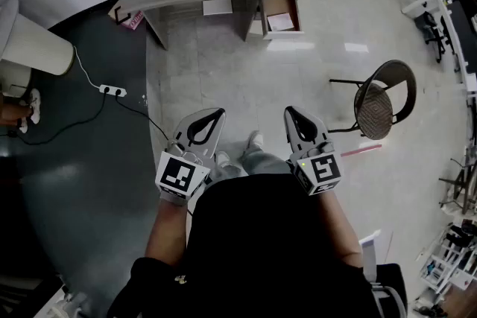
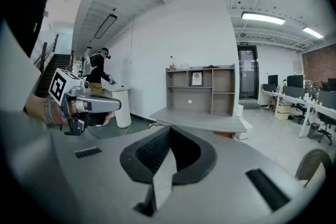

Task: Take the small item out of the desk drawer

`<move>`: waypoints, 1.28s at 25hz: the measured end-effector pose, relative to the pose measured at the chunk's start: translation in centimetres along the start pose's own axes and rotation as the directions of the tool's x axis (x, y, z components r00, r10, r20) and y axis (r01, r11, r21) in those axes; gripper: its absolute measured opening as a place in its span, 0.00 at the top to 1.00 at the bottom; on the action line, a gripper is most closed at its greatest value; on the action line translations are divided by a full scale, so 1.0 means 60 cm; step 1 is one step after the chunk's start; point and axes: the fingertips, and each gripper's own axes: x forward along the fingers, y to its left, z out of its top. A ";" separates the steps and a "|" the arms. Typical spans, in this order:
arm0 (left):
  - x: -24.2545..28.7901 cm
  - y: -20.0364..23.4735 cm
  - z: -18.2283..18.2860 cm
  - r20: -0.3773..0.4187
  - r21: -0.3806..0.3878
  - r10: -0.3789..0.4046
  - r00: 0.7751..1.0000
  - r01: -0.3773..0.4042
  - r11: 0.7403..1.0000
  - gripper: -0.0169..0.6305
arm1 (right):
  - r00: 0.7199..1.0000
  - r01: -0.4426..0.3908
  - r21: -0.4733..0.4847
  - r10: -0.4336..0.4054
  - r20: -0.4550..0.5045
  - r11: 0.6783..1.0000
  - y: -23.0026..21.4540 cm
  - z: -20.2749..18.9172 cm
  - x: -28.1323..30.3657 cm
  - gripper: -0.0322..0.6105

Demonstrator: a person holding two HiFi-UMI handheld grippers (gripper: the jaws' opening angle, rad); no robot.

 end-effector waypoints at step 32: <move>0.388 0.027 0.011 -0.184 -0.032 0.054 0.981 -0.061 0.998 0.96 | 0.999 -0.042 0.183 0.040 0.017 0.982 -0.403 -0.017 0.113 0.95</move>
